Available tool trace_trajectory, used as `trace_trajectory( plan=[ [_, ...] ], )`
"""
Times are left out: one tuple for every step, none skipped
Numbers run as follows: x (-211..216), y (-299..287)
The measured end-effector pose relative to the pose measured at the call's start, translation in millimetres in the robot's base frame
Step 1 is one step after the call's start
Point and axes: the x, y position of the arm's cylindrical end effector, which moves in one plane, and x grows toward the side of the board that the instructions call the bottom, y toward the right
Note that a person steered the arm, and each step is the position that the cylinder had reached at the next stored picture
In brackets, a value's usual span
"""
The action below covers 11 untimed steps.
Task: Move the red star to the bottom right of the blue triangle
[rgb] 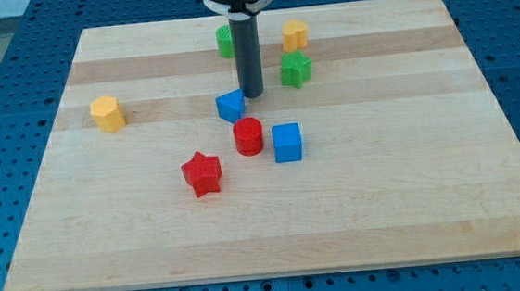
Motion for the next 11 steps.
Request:
trace_trajectory(
  plan=[
    [0,-17],
    [1,-30],
    [13,-38],
    [58,-38],
    [101,-37],
    [105,-37],
    [97,-37],
    [37,-39],
    [32,-56],
    [33,-92],
    [33,-96]
  ],
)
